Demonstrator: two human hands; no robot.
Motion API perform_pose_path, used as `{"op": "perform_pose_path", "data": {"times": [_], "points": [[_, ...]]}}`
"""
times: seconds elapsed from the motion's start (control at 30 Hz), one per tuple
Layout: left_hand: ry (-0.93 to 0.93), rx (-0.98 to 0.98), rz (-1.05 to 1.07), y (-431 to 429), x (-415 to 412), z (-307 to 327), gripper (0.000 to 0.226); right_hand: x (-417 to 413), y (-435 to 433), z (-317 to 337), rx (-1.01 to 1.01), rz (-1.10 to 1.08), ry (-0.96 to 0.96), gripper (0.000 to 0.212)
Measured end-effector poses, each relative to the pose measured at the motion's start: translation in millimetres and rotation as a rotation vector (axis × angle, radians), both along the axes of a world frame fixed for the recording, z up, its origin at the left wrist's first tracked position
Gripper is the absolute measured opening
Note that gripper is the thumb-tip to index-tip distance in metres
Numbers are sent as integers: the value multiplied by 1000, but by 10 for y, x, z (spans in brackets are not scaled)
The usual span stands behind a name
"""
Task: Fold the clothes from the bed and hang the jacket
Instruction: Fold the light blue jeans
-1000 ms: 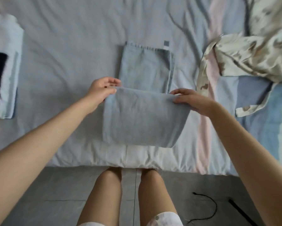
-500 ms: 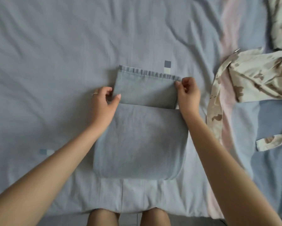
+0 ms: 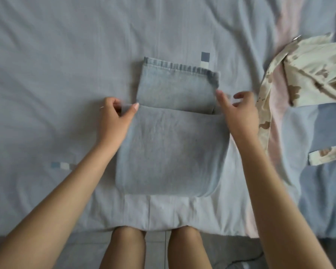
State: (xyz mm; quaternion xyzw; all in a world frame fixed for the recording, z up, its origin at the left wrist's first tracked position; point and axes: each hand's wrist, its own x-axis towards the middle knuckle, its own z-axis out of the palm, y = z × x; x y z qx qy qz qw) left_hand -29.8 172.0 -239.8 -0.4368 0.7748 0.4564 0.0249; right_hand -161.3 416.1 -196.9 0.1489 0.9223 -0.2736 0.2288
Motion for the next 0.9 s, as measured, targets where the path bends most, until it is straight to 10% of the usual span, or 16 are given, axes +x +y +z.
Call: {"op": "perform_pose_path", "data": {"times": [0.1, 0.33, 0.6, 0.9], "points": [[-104, 337, 94, 149, 419, 184, 23, 377, 248, 69, -398, -155, -310, 45], [239, 411, 103, 311, 422, 617, 26, 465, 241, 346, -687, -207, -12, 25], [61, 380, 157, -27, -327, -25, 29, -148, -70, -50, -518, -271, -87, 58], [-10, 329, 21, 489, 914, 133, 49, 588, -69, -248, -377, -148, 88, 11]]}}
